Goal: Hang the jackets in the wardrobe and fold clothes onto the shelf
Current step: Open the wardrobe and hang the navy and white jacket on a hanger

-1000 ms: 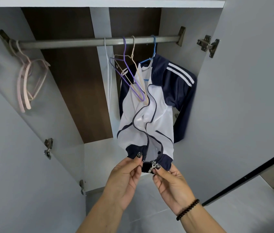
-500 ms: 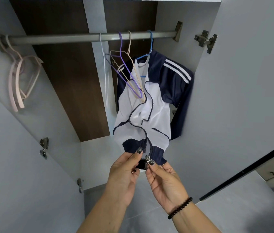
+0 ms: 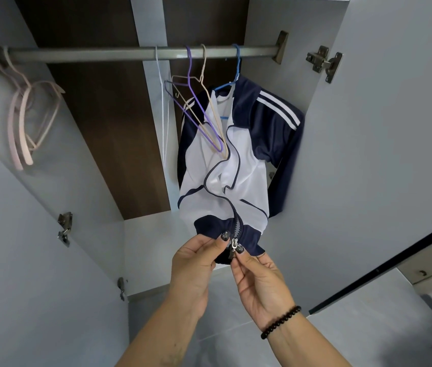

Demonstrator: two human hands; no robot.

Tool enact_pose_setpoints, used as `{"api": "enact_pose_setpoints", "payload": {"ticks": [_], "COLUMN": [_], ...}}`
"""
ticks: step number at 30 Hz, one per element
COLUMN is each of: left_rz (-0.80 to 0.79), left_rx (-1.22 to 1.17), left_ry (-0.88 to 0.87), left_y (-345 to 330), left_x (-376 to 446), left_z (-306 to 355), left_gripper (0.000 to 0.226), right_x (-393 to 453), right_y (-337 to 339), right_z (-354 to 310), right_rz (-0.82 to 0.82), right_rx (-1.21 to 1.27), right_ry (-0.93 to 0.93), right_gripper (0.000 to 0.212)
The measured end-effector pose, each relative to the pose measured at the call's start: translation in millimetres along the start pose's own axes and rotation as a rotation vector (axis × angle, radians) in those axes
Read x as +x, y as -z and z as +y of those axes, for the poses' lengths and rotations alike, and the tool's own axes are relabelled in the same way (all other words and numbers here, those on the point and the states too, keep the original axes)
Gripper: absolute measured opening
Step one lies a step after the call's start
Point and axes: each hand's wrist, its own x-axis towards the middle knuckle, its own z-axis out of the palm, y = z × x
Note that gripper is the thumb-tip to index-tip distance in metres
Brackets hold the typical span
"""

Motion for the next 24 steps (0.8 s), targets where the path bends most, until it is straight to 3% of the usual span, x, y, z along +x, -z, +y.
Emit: {"api": "enact_pose_setpoints", "payload": {"ticks": [3,6,13,21,24], "left_rz": [0.012,0.029,0.068,-0.024,-0.012], "left_rx": [0.072,0.146,0.292,0.360,0.379], "left_ry": [-0.054,-0.082,-0.054,-0.012,-0.025], "left_y": [-1,0,9,18,18], "left_x": [1,2,9,14,16], "left_z": [-1,-6,-14,-13,-12], "left_gripper": [0.020,0.008,0.014,0.012,0.007], "right_x": [0,1,2,5,11], "right_y": [-2,-1,2,3,0], "right_z": [-1,-2,-4,-5,-11], "right_rz": [0.043,0.087,0.163,0.147,0.154], "right_rx": [0.010,0.003,-0.039,-0.072,-0.225], "right_ry": [-0.017,-0.021,-0.051,-0.043,-0.065], "right_gripper": [0.028,0.027,0.020,0.022,0.014]}}
